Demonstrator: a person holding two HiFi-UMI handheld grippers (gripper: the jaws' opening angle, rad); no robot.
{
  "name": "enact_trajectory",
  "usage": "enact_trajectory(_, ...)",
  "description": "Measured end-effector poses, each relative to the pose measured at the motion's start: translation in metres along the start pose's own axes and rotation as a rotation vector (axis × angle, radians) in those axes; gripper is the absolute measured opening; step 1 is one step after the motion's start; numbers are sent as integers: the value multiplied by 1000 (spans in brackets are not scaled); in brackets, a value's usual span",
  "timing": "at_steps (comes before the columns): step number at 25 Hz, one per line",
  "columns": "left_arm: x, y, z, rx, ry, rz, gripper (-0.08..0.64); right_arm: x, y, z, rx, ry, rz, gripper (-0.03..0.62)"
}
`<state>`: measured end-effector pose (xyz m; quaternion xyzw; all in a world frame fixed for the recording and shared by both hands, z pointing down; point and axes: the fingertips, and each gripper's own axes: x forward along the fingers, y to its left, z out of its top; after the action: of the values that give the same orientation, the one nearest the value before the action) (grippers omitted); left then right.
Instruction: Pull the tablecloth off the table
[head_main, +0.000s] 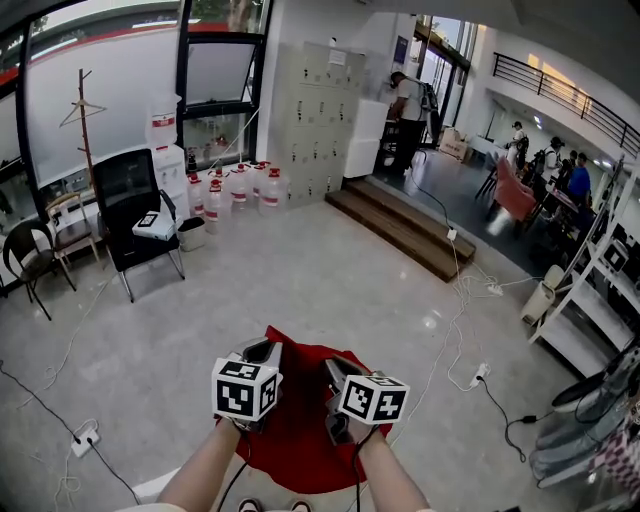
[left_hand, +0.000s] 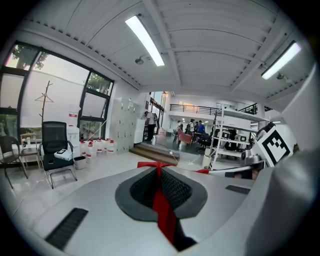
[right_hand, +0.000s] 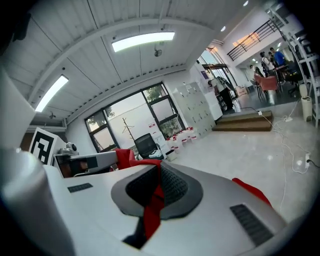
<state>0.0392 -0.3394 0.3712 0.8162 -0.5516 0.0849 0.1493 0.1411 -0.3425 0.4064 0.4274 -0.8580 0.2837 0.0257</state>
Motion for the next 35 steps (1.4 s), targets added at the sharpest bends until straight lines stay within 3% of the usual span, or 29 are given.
enact_trajectory(9, -13, 13, 63, 41, -109, 149, 18, -2, 24, 60, -87, -47, 28, 26)
enact_trajectory(21, -59, 37, 138, 50, -238, 316, 18, 9, 85, 134, -171, -70, 212, 26)
enact_trajectory(28, -109, 71, 148, 40, -267, 382, 18, 25, 143, 140, -199, -77, 296, 26)
enact_trajectory(35, -177, 138, 131, -4, -286, 452, 18, 64, 223, 104, -192, -43, 359, 26)
